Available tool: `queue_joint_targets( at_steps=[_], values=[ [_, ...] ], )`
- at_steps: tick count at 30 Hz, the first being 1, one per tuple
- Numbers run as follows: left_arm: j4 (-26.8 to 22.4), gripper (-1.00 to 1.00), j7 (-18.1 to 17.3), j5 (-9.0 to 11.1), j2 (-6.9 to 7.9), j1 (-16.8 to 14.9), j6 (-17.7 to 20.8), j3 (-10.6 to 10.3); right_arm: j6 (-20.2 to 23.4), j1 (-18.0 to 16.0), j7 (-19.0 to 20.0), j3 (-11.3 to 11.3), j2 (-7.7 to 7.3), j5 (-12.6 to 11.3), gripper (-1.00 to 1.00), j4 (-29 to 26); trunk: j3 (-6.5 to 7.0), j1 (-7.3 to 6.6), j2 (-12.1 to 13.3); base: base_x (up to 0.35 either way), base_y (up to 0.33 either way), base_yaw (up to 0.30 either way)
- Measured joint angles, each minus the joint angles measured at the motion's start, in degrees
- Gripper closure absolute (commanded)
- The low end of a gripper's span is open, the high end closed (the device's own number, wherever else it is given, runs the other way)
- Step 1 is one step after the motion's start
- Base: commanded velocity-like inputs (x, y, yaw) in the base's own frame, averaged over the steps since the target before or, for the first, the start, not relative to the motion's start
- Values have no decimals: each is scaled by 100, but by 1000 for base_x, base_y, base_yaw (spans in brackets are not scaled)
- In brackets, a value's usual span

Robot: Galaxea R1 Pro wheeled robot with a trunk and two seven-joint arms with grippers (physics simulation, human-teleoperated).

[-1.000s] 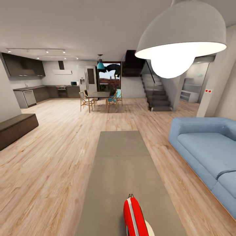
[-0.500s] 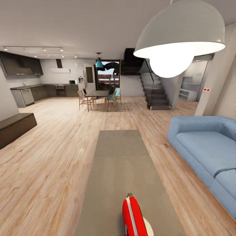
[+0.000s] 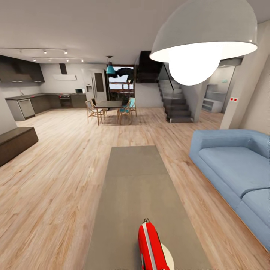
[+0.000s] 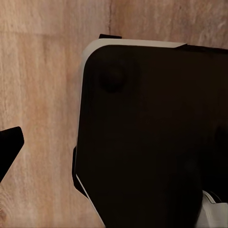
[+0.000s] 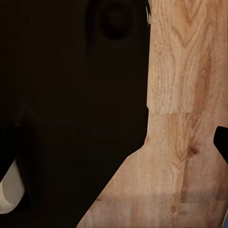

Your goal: Turn on the radio receiver that's on the table in the living room.

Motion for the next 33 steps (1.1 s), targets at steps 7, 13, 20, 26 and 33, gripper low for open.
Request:
queue_joint_targets(
  at_steps=[7,13,20,26,33],
  values=[
    [1,-100,0,1,5,0,0,0,0,2,-1,0,0,6,-100,0,-64,0,0,0,0,-19],
    [1,-100,0,0,3,0,0,0,0,0,-1,0,0,7,-100,0,-118,0,0,0,0,-1],
    [1,-100,0,1,7,0,0,0,0,0,2,0,0,7,-100,0,-181,0,0,0,0,0],
    [1,-100,0,1,1,0,0,0,0,1,1,0,0,7,-100,0,-236,0,0,0,0,0],
    [1,-100,0,1,0,0,-2,-2,0,0,1,0,0,9,-100,0,-300,0,0,0,0,0]
  ],
)
